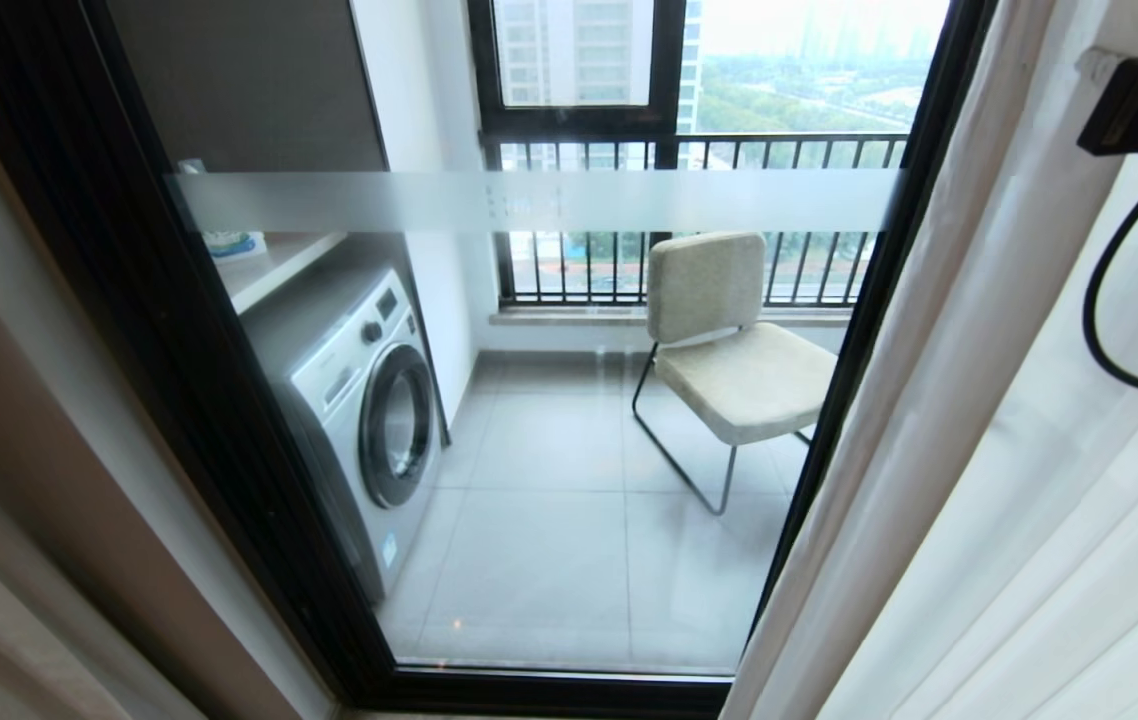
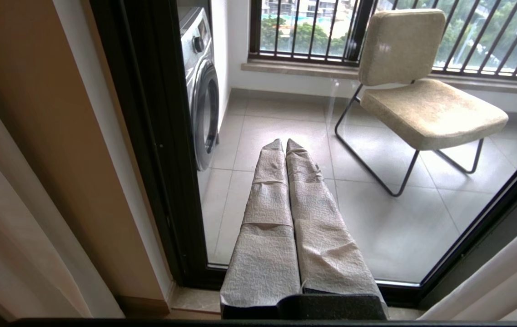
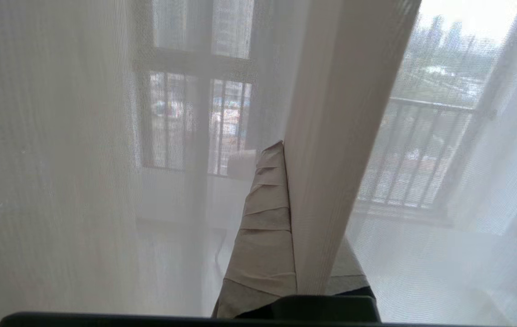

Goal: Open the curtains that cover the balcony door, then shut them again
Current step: Pull the inner curtains open on both sides

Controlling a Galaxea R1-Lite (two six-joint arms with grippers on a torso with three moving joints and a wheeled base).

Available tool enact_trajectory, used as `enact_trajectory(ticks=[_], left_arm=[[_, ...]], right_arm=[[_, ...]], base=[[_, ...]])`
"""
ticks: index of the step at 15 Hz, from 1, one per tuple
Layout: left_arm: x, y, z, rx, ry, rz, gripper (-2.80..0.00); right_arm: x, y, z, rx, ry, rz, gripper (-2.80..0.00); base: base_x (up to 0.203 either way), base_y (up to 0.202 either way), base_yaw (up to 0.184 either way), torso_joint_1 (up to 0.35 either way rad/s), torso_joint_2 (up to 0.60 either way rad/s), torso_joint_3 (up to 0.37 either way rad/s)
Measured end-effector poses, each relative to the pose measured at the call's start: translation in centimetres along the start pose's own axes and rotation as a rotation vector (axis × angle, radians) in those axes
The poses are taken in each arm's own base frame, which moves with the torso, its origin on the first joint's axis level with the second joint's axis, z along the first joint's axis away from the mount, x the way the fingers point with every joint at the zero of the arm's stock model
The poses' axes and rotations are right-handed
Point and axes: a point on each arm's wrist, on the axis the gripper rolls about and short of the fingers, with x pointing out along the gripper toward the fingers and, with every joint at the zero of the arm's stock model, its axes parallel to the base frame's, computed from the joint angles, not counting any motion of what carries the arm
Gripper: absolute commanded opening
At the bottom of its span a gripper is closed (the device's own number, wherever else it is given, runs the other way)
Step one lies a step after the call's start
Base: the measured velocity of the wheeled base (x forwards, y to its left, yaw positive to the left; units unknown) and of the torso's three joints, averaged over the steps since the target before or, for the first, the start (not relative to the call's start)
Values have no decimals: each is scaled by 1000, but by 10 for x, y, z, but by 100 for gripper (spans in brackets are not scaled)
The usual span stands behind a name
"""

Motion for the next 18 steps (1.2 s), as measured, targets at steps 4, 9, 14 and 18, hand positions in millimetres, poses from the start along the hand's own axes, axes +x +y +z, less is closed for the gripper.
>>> enact_trajectory(ticks=[4,9,14,18], left_arm=[[0,0,0,0,0,0,-280],[0,0,0,0,0,0,-280],[0,0,0,0,0,0,-280],[0,0,0,0,0,0,-280]], right_arm=[[-12,-1,0,-2,18,-7,-280],[-19,-2,0,-4,22,-7,-280],[-21,-1,-6,-4,40,-5,-280],[-23,0,-14,-3,69,-2,-280]], base=[[0,0,0,0,0,0],[0,0,0,0,0,0],[0,0,0,0,0,0],[0,0,0,0,0,0]])
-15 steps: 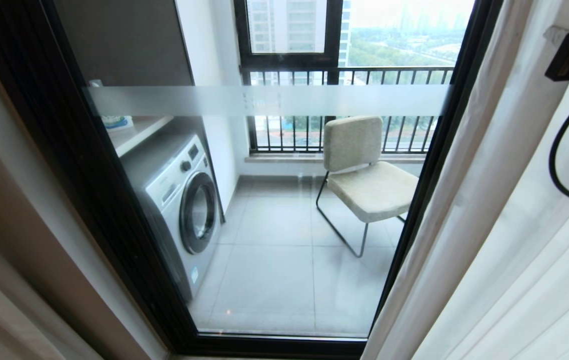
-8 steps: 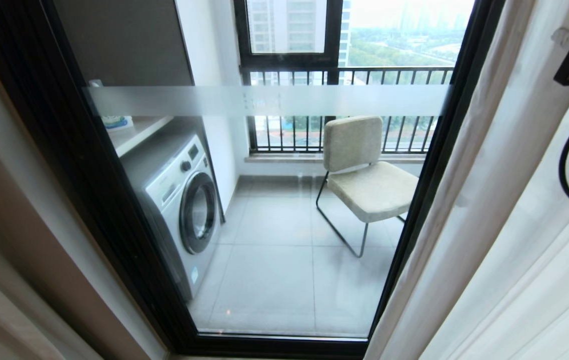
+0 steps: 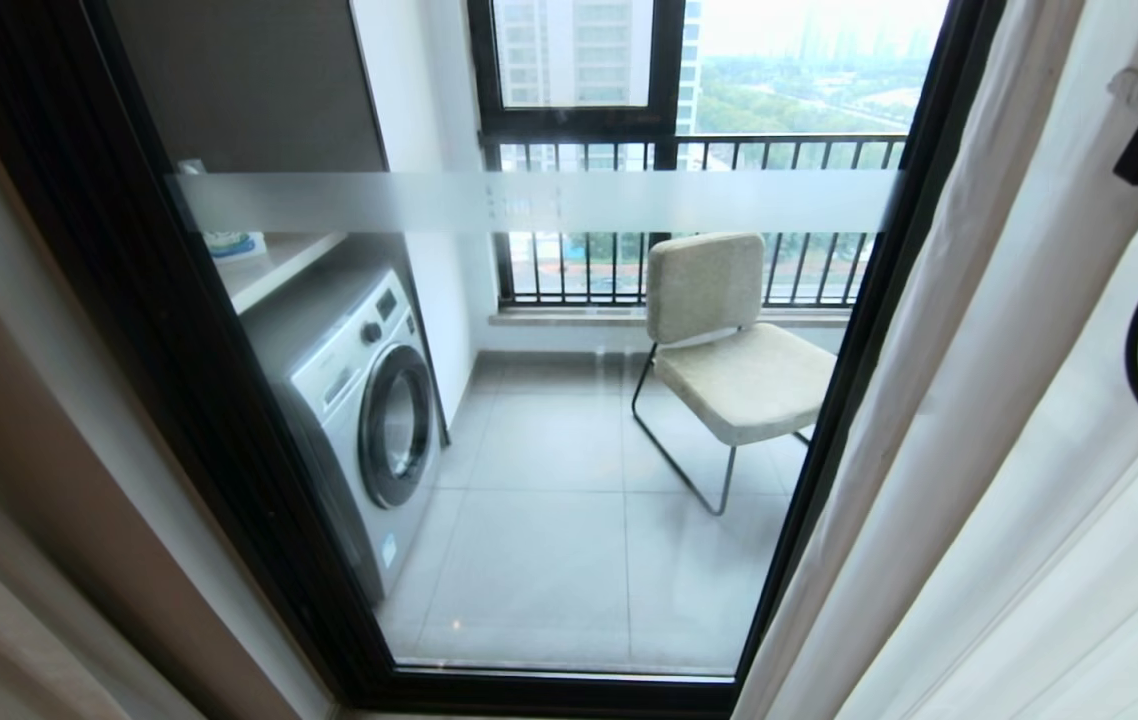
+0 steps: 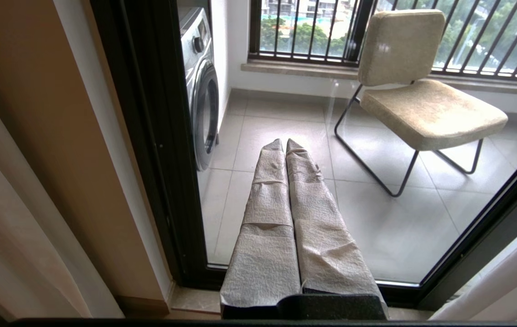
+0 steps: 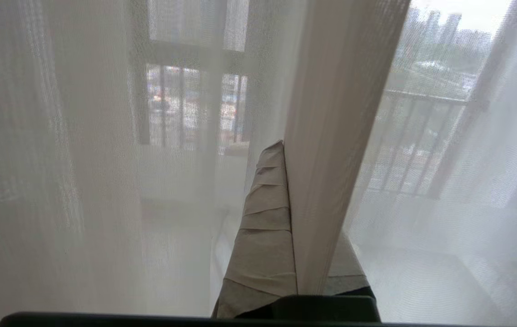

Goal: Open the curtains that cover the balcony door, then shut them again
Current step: Pull the inner curtains open on both sides

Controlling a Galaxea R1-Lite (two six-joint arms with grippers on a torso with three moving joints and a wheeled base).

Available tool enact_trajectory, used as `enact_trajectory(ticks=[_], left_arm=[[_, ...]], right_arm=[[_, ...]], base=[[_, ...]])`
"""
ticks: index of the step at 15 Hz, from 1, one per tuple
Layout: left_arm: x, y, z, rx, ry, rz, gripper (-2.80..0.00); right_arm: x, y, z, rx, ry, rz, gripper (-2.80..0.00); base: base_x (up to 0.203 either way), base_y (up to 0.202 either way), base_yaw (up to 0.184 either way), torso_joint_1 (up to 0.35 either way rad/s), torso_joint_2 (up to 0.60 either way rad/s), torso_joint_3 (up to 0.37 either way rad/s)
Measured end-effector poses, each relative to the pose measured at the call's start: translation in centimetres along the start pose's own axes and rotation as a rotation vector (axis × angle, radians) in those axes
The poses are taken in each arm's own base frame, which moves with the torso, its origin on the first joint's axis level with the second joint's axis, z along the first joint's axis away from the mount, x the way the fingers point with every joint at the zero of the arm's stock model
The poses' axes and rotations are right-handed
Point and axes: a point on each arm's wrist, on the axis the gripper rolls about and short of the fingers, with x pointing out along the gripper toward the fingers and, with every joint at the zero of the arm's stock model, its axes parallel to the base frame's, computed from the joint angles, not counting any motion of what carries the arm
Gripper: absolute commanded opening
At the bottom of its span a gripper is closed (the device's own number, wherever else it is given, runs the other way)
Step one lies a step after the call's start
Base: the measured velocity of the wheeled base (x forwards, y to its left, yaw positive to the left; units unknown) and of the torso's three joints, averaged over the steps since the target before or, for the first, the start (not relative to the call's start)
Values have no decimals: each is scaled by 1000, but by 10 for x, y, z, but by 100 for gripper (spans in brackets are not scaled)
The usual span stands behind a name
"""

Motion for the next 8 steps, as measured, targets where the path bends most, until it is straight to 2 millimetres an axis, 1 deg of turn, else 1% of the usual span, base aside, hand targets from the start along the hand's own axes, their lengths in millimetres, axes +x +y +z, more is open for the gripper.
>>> enact_trajectory(ticks=[8], left_arm=[[0,0,0,0,0,0,-280]], right_arm=[[-3,-12,-11,-5,39,-42,-280]], base=[[0,0,0,0,0,0]])
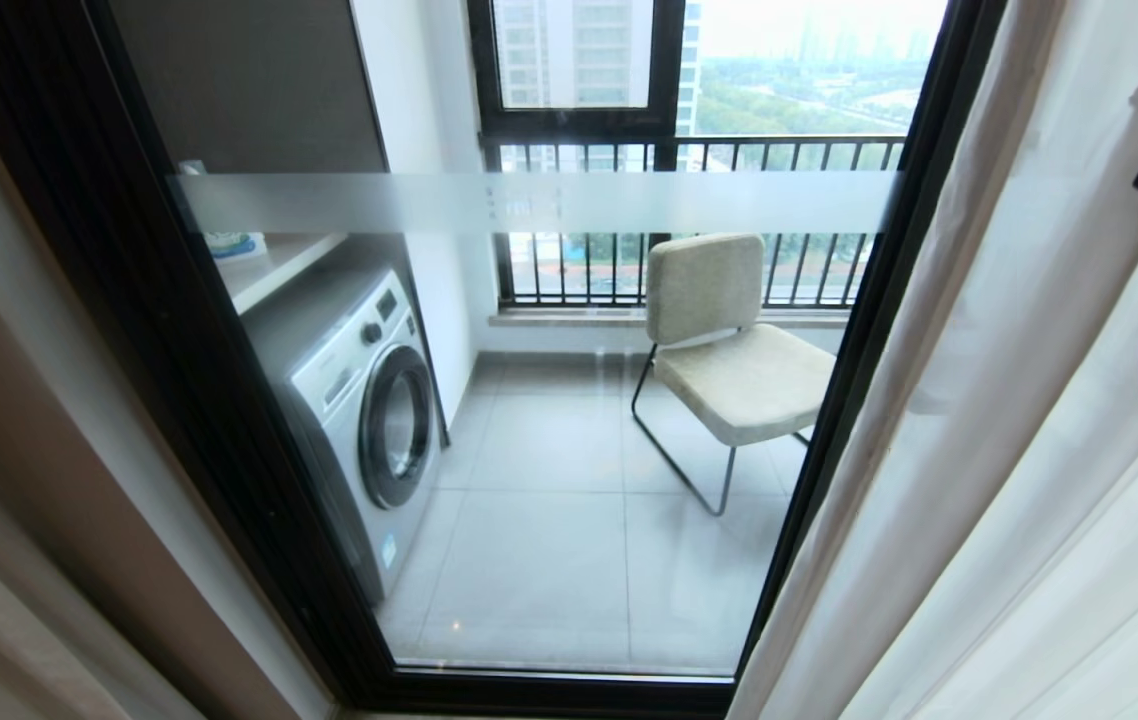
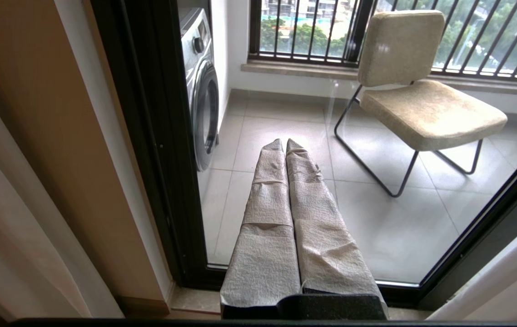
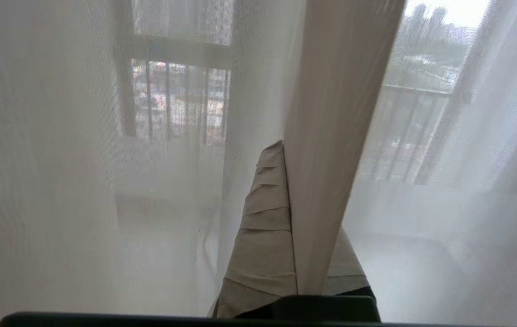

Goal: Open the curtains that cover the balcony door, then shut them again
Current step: Pull the inner curtains open on both sides

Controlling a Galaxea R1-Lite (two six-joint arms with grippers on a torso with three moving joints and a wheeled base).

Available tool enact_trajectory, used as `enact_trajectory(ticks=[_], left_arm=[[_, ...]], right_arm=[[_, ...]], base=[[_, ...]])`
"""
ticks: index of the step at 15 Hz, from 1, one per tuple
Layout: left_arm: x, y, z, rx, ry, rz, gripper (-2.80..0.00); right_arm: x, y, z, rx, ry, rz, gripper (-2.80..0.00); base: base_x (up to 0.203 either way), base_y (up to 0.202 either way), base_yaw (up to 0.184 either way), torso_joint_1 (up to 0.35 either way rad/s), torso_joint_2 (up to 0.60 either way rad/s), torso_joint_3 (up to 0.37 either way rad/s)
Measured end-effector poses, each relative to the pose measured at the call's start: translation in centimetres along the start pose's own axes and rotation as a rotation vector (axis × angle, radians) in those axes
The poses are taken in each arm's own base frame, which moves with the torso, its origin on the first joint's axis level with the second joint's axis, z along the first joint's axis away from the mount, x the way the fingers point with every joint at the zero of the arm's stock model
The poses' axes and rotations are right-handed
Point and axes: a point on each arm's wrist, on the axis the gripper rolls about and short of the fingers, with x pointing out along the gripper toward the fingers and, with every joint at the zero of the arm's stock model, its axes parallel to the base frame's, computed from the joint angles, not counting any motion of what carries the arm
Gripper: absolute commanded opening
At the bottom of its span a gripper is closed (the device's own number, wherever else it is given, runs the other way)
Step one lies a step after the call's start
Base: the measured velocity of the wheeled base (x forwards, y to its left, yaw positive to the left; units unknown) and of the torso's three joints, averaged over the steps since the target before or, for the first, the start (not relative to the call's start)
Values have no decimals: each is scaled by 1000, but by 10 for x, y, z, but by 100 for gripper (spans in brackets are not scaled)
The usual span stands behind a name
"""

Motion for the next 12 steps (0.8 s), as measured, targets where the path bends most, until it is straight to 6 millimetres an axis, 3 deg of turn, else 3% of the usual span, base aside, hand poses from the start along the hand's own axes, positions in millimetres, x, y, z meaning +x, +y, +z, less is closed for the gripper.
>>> enact_trajectory(ticks=[12], left_arm=[[0,0,0,-2,0,1,-280]], right_arm=[[-1,-1,-4,17,20,-5,-280]], base=[[0,0,0,0,0,0]])
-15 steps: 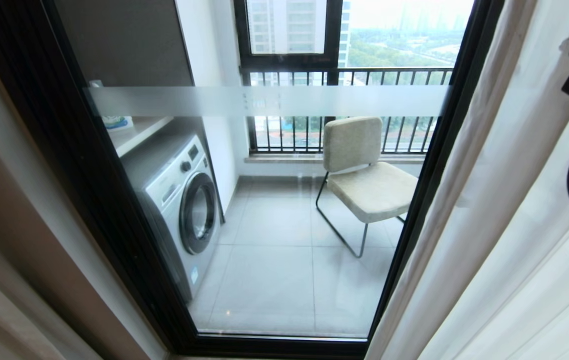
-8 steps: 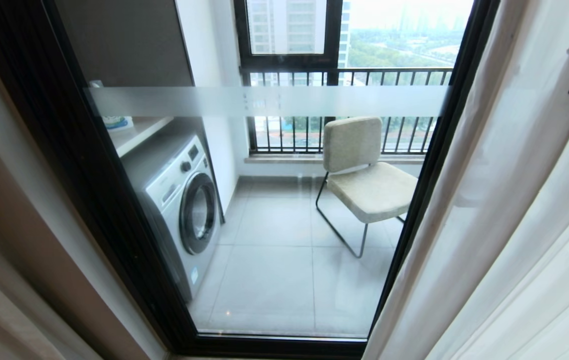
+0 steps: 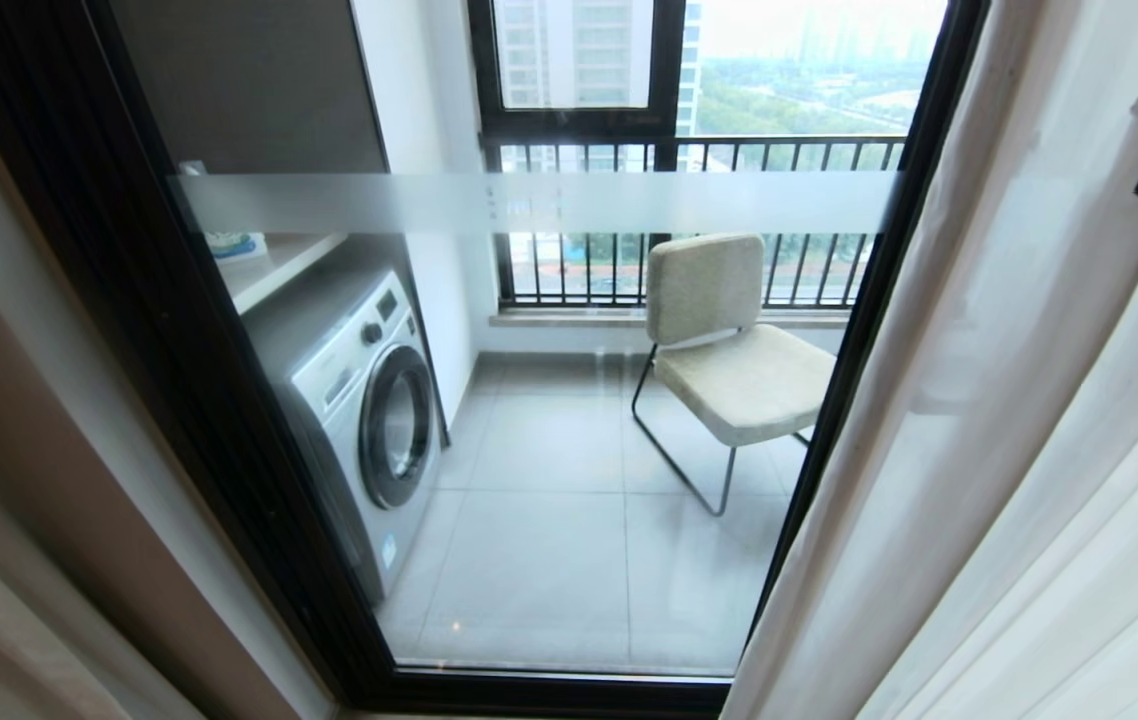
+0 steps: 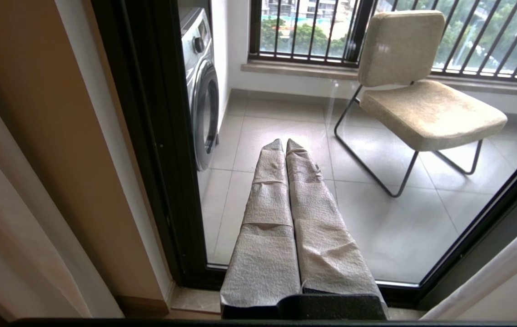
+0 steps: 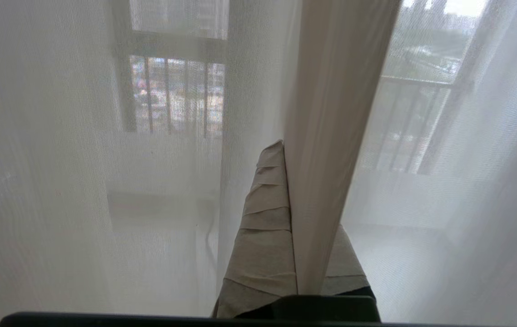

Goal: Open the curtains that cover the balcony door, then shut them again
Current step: Pull the inner curtains open on both sides

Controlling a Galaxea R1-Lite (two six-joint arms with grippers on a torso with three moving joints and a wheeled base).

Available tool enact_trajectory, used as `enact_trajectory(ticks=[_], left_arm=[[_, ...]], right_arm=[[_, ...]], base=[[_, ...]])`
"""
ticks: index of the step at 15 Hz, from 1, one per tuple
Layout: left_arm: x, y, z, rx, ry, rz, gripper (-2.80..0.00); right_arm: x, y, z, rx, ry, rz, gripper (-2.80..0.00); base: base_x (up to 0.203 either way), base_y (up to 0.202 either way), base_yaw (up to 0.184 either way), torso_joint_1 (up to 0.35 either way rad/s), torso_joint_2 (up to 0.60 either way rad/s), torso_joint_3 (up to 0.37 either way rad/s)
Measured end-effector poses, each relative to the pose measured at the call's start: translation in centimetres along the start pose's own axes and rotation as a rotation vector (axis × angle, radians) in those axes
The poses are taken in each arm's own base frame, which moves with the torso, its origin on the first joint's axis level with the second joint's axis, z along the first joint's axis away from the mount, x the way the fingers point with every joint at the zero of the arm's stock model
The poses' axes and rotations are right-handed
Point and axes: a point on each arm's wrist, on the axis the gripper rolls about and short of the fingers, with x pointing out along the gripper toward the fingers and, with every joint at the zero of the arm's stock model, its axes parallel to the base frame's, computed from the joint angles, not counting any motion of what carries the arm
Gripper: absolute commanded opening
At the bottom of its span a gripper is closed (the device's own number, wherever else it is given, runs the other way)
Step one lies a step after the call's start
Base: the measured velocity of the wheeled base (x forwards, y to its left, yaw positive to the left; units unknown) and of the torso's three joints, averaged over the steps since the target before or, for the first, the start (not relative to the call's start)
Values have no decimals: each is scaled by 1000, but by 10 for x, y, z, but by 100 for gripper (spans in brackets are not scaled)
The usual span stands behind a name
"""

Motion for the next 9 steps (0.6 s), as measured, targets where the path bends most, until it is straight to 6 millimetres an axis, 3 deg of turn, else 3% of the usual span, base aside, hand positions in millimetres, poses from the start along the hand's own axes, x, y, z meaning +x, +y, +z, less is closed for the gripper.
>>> enact_trajectory(ticks=[3,9], left_arm=[[0,0,0,0,0,-1,-280],[0,0,0,0,0,-1,-280]], right_arm=[[0,0,-1,0,4,1,-280],[0,-1,0,-2,-1,-5,-280]], base=[[-2,-88,3,2,4,0],[0,-191,4,3,3,1]])
